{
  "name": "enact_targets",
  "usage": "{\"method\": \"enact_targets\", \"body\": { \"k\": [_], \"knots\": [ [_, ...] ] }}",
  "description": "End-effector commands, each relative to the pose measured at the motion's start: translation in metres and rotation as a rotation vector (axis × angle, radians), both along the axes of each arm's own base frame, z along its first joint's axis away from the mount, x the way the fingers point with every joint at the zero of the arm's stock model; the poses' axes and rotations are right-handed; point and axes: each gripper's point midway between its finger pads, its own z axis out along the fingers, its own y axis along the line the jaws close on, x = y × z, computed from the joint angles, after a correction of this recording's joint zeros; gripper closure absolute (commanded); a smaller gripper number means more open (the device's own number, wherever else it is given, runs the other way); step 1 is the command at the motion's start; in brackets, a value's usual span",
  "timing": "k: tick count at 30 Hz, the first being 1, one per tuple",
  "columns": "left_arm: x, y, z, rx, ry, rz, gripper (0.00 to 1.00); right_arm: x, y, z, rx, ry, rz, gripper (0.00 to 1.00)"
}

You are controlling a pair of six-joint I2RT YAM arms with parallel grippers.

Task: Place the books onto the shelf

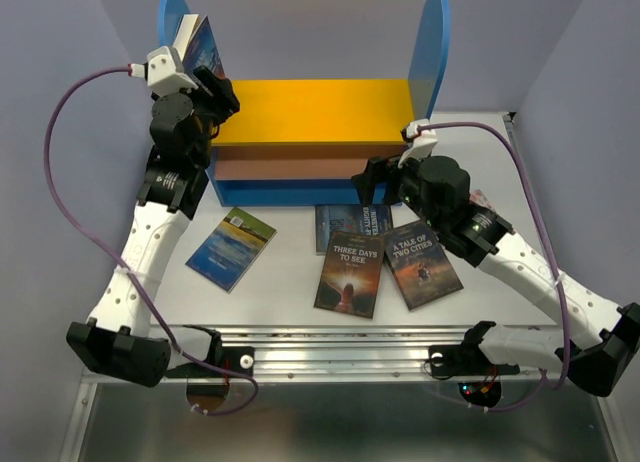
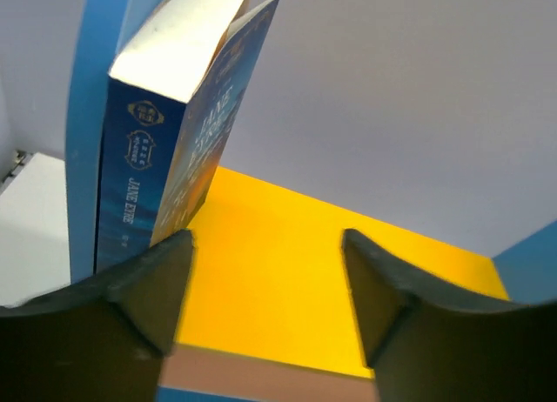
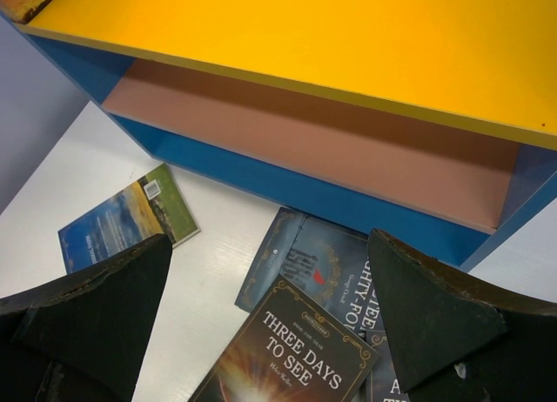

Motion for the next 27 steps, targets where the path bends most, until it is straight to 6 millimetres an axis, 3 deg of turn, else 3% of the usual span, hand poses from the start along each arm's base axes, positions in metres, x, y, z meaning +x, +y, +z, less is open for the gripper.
{"method": "enact_targets", "body": {
  "k": [1,3,6,11,14,15,16,17,19,20,22,23,24,26,27],
  "knots": [
    [-0.036,-0.006,0.041,-0.052,-0.098,-0.079,0.15,-0.001,0.002,0.009,0.012,-0.013,0.012,0.0],
    [-0.06,-0.006,0.046,-0.085,-0.099,-0.112,0.01,-0.003,-0.001,0.009,0.022,0.0,0.004,0.0],
    [-0.095,-0.01,0.049,-0.149,-0.12,-0.177,0.01,-0.009,-0.002,0.0,0.027,0.034,0.006,0.0],
    [-0.145,-0.03,0.019,-0.221,-0.09,-0.349,0.01,-0.023,-0.009,-0.013,0.042,0.095,0.011,0.0],
    [-0.164,-0.043,-0.027,-0.232,-0.002,-0.441,0.01,-0.037,-0.015,-0.034,0.056,0.166,0.006,0.0],
    [-0.169,-0.054,-0.057,-0.231,0.065,-0.503,0.01,-0.041,-0.017,-0.042,0.07,0.2,0.001,0.0],
    [-0.172,-0.063,-0.074,-0.238,0.109,-0.551,0.01,-0.047,-0.02,-0.06,0.058,0.236,-0.003,0.0],
    [-0.177,-0.079,-0.107,-0.251,0.189,-0.631,0.01,-0.055,-0.021,-0.066,0.081,0.266,0.003,0.0],
    [-0.183,-0.094,-0.137,-0.265,0.247,-0.704,0.01,-0.065,-0.025,-0.094,0.067,0.331,0.002,0.0],
    [-0.186,-0.104,-0.168,-0.283,0.319,-0.721,0.01,-0.072,-0.025,-0.104,0.072,0.369,0.014,0.0],
    [-0.19,-0.116,-0.186,-0.295,0.339,-0.756,0.01,-0.08,-0.026,-0.123,0.074,0.429,0.014,0.0],
    [-0.192,-0.122,-0.196,-0.304,0.357,-0.769,0.01,-0.09,-0.024,-0.145,0.074,0.495,0.027,0.0],
    [-0.195,-0.13,-0.203,-0.342,0.37,-0.792,0.01,-0.094,-0.022,-0.154,0.078,0.521,0.039,0.0],
    [-0.201,-0.153,-0.228,-0.349,0.394,-0.855,0.01,-0.101,-0.019,-0.175,0.088,0.589,0.047,0.0],
    [-0.199,-0.162,-0.252,-0.344,0.452,-0.846,0.01,-0.104,-0.018,-0.191,0.087,0.614,0.045,0.0]
  ]
}}
